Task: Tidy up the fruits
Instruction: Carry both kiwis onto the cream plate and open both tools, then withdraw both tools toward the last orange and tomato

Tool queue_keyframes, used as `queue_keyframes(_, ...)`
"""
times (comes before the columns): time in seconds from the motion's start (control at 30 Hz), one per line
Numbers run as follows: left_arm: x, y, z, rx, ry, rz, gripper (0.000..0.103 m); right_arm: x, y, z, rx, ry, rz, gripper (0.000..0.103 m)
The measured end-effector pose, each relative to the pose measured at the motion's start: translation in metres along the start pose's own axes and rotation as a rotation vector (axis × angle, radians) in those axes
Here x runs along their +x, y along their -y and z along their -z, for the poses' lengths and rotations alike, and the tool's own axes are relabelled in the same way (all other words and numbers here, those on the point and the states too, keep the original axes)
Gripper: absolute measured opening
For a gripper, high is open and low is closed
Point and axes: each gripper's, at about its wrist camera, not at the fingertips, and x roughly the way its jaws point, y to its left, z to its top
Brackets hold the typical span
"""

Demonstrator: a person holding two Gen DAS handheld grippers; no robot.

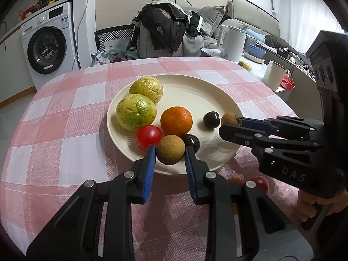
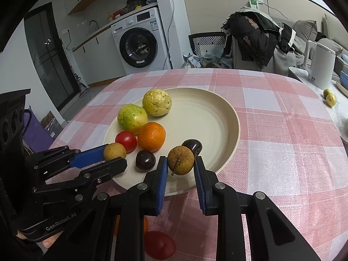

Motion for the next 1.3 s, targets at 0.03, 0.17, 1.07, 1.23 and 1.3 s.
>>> queue_keyframes(0.03, -0.001, -0.001, 0.000, -0.007, 0.004, -0.004, 0.024, 0.000, 0.001, 0.000, 0.000, -0.002, -0.004, 0.025)
queue_keyframes(0.17, -0.010, -0.008, 0.005, -0.031, 0.023, 0.010, 0.029, -0.014, 0.001, 0.000, -0.010, 0.044, 0.032, 0.033)
queue_keyframes(1.07, -0.095, 0.005, 0.032, -0.001, 0.102, -0.054, 0.102, -0.054, -0.004, 0.047, -0.183, -0.071, 0.075, 0.103)
queue_keyframes(1.23, -0.089, 0.004, 0.034, -0.011, 0.078, -0.052, 0.102, -0.040, -0.009, 0.056, -0.220, -0.130, 0.089, 0.103)
queue_keyframes(1.3, -0.086, 0.004, 0.035, -0.009, 0.073, -0.051, 0.102, -0.036, -0.009, 0.059, -0.226, -0.147, 0.105, 0.103)
